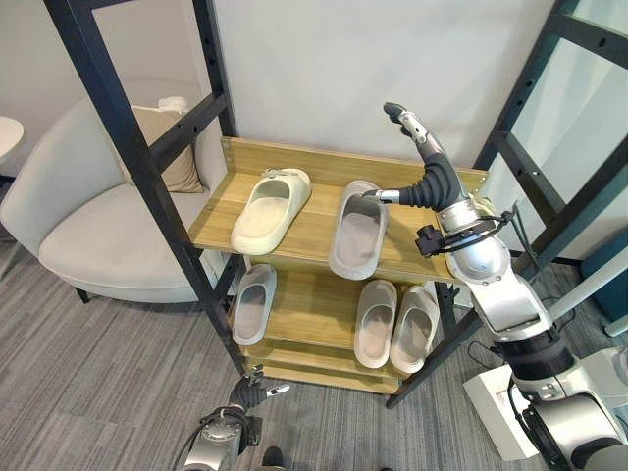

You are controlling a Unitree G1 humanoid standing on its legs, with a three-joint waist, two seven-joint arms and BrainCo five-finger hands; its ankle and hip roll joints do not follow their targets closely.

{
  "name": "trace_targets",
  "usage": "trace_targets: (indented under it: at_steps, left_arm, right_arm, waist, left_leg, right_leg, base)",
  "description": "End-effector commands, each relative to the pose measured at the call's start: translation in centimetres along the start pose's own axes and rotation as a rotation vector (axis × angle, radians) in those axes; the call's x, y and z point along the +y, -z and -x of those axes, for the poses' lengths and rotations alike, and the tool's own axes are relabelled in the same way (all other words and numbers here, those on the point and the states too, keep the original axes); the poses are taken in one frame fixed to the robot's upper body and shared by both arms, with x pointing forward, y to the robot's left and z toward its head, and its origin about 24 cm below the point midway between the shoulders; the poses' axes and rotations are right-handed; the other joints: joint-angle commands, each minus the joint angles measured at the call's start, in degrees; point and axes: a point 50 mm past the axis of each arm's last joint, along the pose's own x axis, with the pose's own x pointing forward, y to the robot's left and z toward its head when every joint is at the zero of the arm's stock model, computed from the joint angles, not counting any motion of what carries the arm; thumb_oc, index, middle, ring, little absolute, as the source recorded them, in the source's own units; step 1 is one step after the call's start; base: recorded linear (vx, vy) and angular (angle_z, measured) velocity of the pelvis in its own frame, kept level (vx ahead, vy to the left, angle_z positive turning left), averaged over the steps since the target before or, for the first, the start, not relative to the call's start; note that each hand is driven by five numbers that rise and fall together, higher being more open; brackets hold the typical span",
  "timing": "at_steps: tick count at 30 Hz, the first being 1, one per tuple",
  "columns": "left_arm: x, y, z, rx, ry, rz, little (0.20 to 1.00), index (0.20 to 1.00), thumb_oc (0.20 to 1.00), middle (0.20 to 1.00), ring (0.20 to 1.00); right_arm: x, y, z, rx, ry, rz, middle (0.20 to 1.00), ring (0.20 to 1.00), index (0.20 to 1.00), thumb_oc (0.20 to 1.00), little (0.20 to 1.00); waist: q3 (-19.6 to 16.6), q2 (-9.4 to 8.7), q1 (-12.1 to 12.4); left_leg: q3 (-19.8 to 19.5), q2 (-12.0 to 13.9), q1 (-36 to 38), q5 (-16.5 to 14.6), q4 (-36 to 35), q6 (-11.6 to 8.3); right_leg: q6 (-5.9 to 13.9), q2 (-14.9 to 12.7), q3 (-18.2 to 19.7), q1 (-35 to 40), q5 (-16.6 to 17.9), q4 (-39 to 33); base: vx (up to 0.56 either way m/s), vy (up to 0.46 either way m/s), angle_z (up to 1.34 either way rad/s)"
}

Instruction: Arrange the slippers neatly on the shoe rack.

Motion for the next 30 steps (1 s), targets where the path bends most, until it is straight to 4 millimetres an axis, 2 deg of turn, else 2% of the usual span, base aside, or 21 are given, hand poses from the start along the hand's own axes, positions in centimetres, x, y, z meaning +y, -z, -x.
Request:
trace_targets:
  at_steps: [1, 2, 6, 9, 12, 15, 16, 17, 18, 19, 26, 28, 29, 30]
  left_arm:
    - [0.1, -5.0, -1.0, -0.177, -0.019, 0.015, 1.0, 1.0, 1.0, 1.0, 1.0]
    - [0.4, -5.5, -1.1, -0.189, -0.034, 0.016, 1.0, 1.0, 1.0, 1.0, 1.0]
    - [0.6, -5.4, -1.2, -0.179, -0.052, 0.02, 1.0, 1.0, 1.0, 1.0, 1.0]
    - [0.4, -4.9, -1.1, -0.167, -0.05, 0.009, 1.0, 1.0, 1.0, 1.0, 1.0]
    - [0.3, -5.0, -1.1, -0.17, -0.048, 0.004, 1.0, 1.0, 1.0, 1.0, 1.0]
    - [-0.1, -5.3, -1.2, -0.18, -0.044, -0.003, 1.0, 1.0, 1.0, 1.0, 1.0]
    - [-0.2, -5.3, -1.2, -0.175, -0.046, 0.002, 1.0, 1.0, 1.0, 1.0, 1.0]
    - [-0.1, -5.4, -1.2, -0.177, -0.046, 0.003, 1.0, 1.0, 1.0, 1.0, 1.0]
    - [-0.1, -5.5, -1.3, -0.177, -0.05, 0.009, 1.0, 1.0, 1.0, 1.0, 1.0]
    - [-0.1, -5.5, -1.3, -0.174, -0.053, 0.011, 1.0, 1.0, 1.0, 1.0, 1.0]
    - [0.0, -5.2, -1.3, -0.15, -0.057, 0.02, 1.0, 1.0, 1.0, 1.0, 1.0]
    - [0.1, -5.2, -1.3, -0.15, -0.056, 0.016, 1.0, 1.0, 1.0, 1.0, 1.0]
    - [0.2, -5.3, -1.3, -0.151, -0.059, 0.016, 1.0, 1.0, 1.0, 1.0, 1.0]
    - [0.2, -5.3, -1.3, -0.15, -0.059, 0.015, 1.0, 1.0, 1.0, 1.0, 1.0]
  right_arm:
    - [-2.8, -0.9, -1.8, -0.044, 0.185, 0.233, 1.0, 1.0, 1.0, 1.0, 1.0]
    - [-2.8, -0.2, -1.6, -0.004, 0.204, 0.27, 1.0, 1.0, 1.0, 1.0, 1.0]
    - [-2.2, 0.4, -0.9, 0.039, 0.197, 0.235, 1.0, 1.0, 1.0, 1.0, 1.0]
    - [0.0, 2.4, -0.2, 0.135, 0.109, 0.188, 1.0, 1.0, 1.0, 1.0, 1.0]
    - [0.4, 3.1, -0.5, 0.17, 0.1, 0.203, 1.0, 1.0, 1.0, 1.0, 1.0]
    - [0.4, 4.5, -1.7, 0.257, 0.112, 0.229, 1.0, 1.0, 1.0, 1.0, 1.0]
    - [0.2, 5.4, -2.2, 0.323, 0.119, 0.25, 0.736, 0.736, 0.736, 0.736, 0.736]
    - [0.2, 5.4, -2.3, 0.322, 0.121, 0.25, 0.62, 0.62, 0.62, 0.62, 0.62]
    - [0.1, 5.5, -2.6, 0.34, 0.131, 0.235, 0.351, 0.351, 0.351, 0.351, 0.351]
    - [0.0, 5.4, -2.9, 0.346, 0.13, 0.234, 0.2, 0.2, 0.2, 0.2, 0.2]
    - [0.1, 6.2, -2.6, 0.409, 0.131, 0.14, 0.2, 0.2, 0.2, 0.2, 0.2]
    - [0.0, 5.7, -2.7, 0.386, 0.143, 0.099, 0.2, 0.2, 0.2, 0.2, 0.2]
    - [-0.7, 4.2, -2.8, 0.309, 0.204, 0.031, 0.2, 0.2, 0.2, 0.2, 0.2]
    - [-0.7, 4.2, -2.7, 0.31, 0.204, 0.031, 0.2, 0.2, 0.2, 0.2, 0.2]
  waist:
    - [2.8, 0.46, 2.0]
    - [3.4, 0.22, 2.4]
    - [3.8, 0.05, 2.3]
    - [3.9, -0.14, 2.9]
    - [4.1, -0.2, 3.1]
    - [4.5, -0.44, 3.7]
    - [4.5, -0.56, 3.7]
    - [4.6, -0.56, 3.7]
    - [4.6, -0.63, 3.7]
    - [4.6, -0.7, 3.6]
    - [3.9, -0.51, 2.7]
    - [3.8, -0.29, 2.5]
    - [3.8, -0.07, 2.1]
    - [3.7, -0.09, 2.2]
  left_leg:
    - [-1.6, -0.3, 0.8, -2.9, 0.2, 0.09]
    - [-1.9, -0.6, 0.1, -2.9, 0.2, 0.24]
    - [-1.9, -0.8, -0.1, -3.1, 0.2, 0.55]
    - [-1.6, -1.1, 0.0, -3.4, 0.2, 0.75]
    - [-1.6, -1.1, -0.1, -3.4, 0.2, 0.74]
    - [-1.6, -1.2, -0.6, -3.4, 0.2, 0.78]
    - [-1.5, -1.2, -0.7, -3.4, 0.2, 0.8]
    - [-1.5, -1.2, -0.7, -3.4, 0.2, 0.81]
    - [-1.5, -1.2, -0.7, -3.3, 0.2, 0.83]
    - [-1.4, -1.2, -0.7, -3.4, 0.2, 0.85]
    - [-1.3, -1.0, 0.0, -3.5, 0.2, 0.74]
    - [-1.2, -0.8, 0.2, -3.5, 0.2, 0.6]
    - [-1.1, -0.7, 0.4, -3.4, 0.2, 0.48]
    - [-1.1, -0.7, 0.4, -3.4, 0.2, 0.47]
  right_leg:
    - [4.04, -3.4, 1.9, 3.6, -0.4, 0.6]
    - [4.19, -3.6, 1.6, 3.3, -0.1, 0.6]
    - [4.34, -3.9, 1.7, 2.9, 0.2, 0.7]
    - [4.42, -4.1, 1.6, 2.8, 0.2, 0.3]
    - [4.42, -4.1, 1.4, 2.8, 0.2, 0.2]
    - [4.49, -4.1, 1.6, 2.1, 0.5, 0.2]
    - [4.44, -4.1, 1.7, 1.9, 0.6, 0.2]
    - [4.44, -4.1, 1.7, 1.9, 0.6, 0.2]
    - [4.39, -4.1, 1.8, 1.9, 0.7, 0.2]
    - [4.36, -4.0, 1.9, 1.9, 0.7, 0.2]
    - [4.11, -3.9, 2.2, 2.2, 0.2, 0.3]
    - [4.0, -3.7, 2.3, 2.3, -0.1, 0.3]
    - [4.0, -3.6, 2.4, 2.3, -0.3, 0.2]
    - [3.99, -3.6, 2.3, 2.4, -0.3, 0.2]
  base:
    - [-0.03, 0.048, 0.11]
    - [-0.03, 0.048, 0.18]
    - [-0.01, 0.037, 0.12]
    - [0.02, 0.05, 0.02]
    - [0.01, 0.014, 0.01]
    - [0.0, 0.004, -0.01]
    - [0.0, 0.0, 0.0]
    - [0.0, 0.0, 0.0]
    - [0.0, 0.0, 0.0]
    - [0.0, 0.0, 0.0]
    - [0.0, 0.001, -0.03]
    - [0.0, -0.016, 0.0]
    - [0.0, 0.0, 0.0]
    - [0.0, 0.0, 0.0]
